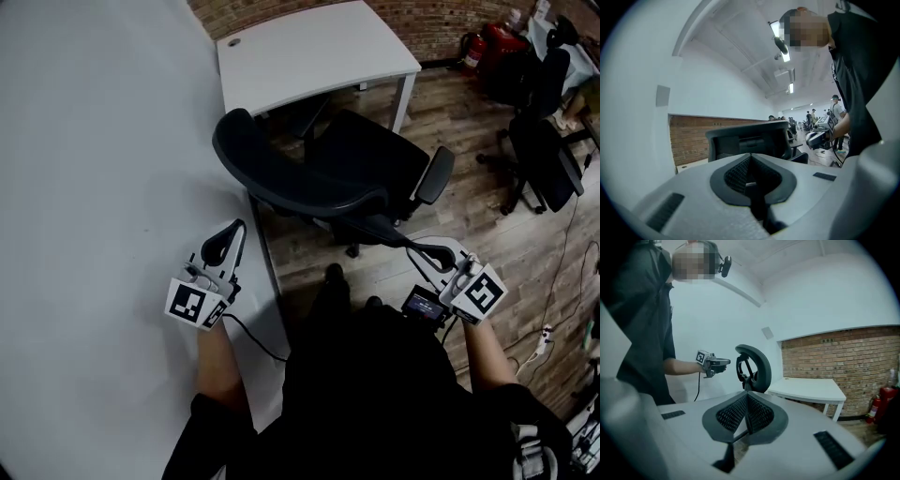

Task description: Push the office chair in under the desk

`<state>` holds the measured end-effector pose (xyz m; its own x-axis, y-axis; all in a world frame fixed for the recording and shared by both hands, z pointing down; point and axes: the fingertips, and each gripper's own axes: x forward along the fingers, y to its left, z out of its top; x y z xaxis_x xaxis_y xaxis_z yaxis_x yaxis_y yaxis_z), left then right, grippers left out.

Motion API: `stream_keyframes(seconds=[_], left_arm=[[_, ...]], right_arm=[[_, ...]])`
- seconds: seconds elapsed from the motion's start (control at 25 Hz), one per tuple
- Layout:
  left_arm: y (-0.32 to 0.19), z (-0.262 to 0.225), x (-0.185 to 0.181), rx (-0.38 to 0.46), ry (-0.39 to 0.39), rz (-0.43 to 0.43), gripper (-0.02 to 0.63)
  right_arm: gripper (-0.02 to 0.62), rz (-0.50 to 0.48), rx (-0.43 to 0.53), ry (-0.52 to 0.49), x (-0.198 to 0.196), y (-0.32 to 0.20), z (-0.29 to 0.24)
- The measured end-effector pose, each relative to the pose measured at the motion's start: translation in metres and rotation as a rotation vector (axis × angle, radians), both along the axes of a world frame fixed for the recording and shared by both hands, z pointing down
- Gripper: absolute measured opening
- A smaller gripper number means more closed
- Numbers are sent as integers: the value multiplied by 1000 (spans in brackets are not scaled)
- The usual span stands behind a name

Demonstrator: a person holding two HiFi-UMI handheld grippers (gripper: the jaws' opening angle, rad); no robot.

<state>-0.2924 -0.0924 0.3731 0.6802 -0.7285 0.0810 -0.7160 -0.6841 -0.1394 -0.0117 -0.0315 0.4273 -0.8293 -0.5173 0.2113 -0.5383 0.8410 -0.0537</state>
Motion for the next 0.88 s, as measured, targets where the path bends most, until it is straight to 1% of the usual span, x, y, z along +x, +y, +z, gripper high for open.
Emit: stream_keyframes(seconds=[0.08, 0.12, 0.28, 0.32, 0.44, 0.48, 0.52, 0.56, 0.6, 0.64, 0.68, 0.76, 0.8, 0.84, 0.88], left_arm=[[-25, 6, -15, -6, 3, 44, 15], [-35, 9, -21, -10, -9, 70, 15], [-77, 7, -42, -7, -104, 158, 15], [-90, 5, -47, 2, -118, 170, 15], [-127, -8, -65, 48, -113, 192, 15], [-137, -12, -70, 60, -123, 204, 16], [-147, -12, -73, 62, -149, 222, 16], [-155, -10, -75, 53, -188, 245, 20], [-163, -7, -76, 34, -235, 270, 48], [-170, -2, -76, 7, -292, 299, 111], [-175, 4, -74, -17, -359, 335, 149], [-186, 18, -72, -65, -486, 427, 178], [-191, 24, -71, -104, -520, 471, 202], [-197, 28, -71, -147, -536, 508, 226], [-202, 31, -72, -186, -544, 542, 236]], right_arm=[[6, 30, -1, 27, -3, -10, 7], [6, 40, -2, 42, -6, -14, 9], [6, 77, 4, 75, -12, -27, 2], [6, 85, 6, 79, -13, -31, 0], [8, 103, 11, 98, -16, -38, -3], [8, 107, 7, 109, -16, -37, -2], [14, 112, -1, 122, -16, -36, 0], [45, 116, -11, 139, -15, -35, 2], [101, 123, -21, 158, -14, -34, 4], [143, 132, -28, 175, -13, -34, 5], [150, 142, -32, 187, -12, -34, 6], [160, 161, -37, 199, -11, -32, 7], [166, 168, -41, 203, -12, -32, 8], [170, 173, -45, 209, -15, -31, 9], [175, 175, -50, 217, -19, -31, 10]])
